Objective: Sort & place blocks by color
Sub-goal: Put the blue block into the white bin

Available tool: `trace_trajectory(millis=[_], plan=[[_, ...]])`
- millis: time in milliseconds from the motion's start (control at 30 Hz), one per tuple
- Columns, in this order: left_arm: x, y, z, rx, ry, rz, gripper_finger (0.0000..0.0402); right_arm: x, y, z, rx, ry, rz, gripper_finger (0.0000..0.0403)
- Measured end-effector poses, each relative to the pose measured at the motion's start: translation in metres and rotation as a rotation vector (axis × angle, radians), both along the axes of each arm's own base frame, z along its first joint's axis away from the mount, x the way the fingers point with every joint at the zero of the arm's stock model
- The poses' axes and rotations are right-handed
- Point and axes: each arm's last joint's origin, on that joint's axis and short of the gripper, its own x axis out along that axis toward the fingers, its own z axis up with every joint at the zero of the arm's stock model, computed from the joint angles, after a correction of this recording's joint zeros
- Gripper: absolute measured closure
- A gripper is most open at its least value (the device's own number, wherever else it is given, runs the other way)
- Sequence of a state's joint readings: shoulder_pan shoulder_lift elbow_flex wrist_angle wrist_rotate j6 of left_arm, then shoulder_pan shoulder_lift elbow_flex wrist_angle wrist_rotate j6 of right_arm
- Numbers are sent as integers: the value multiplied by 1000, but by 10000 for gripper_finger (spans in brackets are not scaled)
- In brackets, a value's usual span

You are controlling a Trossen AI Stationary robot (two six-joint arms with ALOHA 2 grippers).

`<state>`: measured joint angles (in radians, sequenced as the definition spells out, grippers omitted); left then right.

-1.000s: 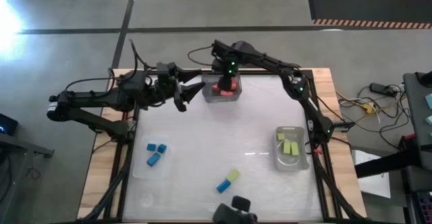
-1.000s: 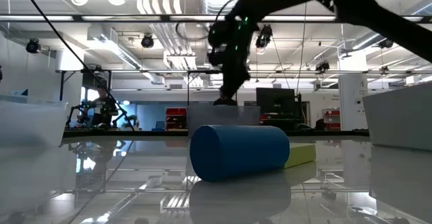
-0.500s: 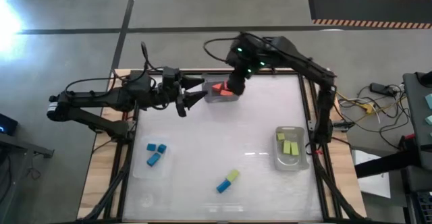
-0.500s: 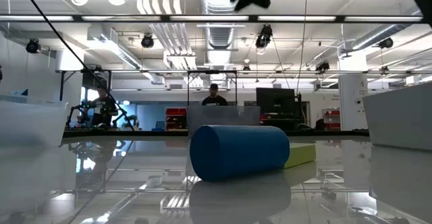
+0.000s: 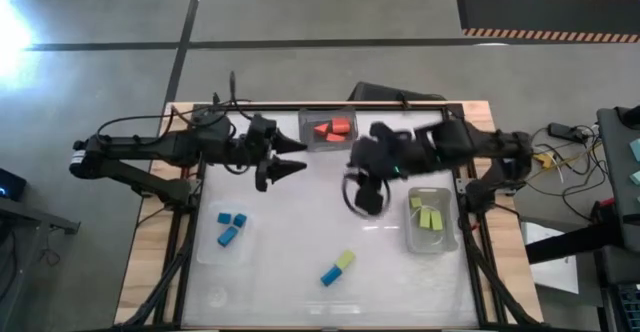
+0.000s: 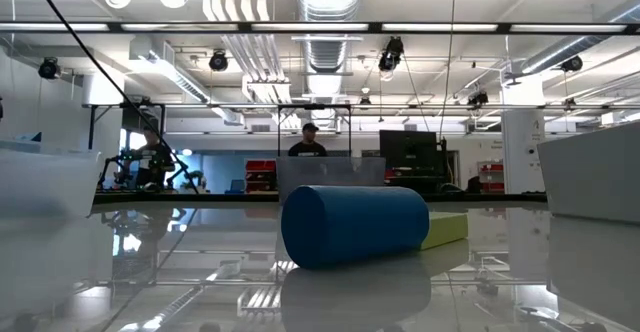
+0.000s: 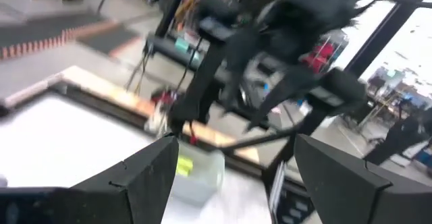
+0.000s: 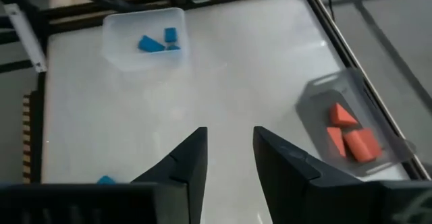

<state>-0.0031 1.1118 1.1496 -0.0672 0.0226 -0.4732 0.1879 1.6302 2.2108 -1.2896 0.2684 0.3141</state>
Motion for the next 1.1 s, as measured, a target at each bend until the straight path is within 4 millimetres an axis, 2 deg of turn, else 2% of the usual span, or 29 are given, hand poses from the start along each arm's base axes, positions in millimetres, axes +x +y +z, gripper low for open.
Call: trace_trajectory(millis=[133,267,533,733,933,1100], plan=[[-1,-10,-8,-41,83,-39,123,-9,27,-6,-33,-55,36,301],[4,-24,-15,-87,129,-91,123,-22,40,-16,-34,-113,70,308],[31,-61,-44,-250,283,-169,126,-47,46,-44,10,-226,112,325],[50,-98,-70,-387,477,-201,154,-64,52,-59,39,-262,148,333],[70,-134,-83,-391,757,-171,172,-74,59,-66,41,-262,190,331],[94,-160,-91,-315,909,-143,174,-77,66,-73,30,-240,224,334]])
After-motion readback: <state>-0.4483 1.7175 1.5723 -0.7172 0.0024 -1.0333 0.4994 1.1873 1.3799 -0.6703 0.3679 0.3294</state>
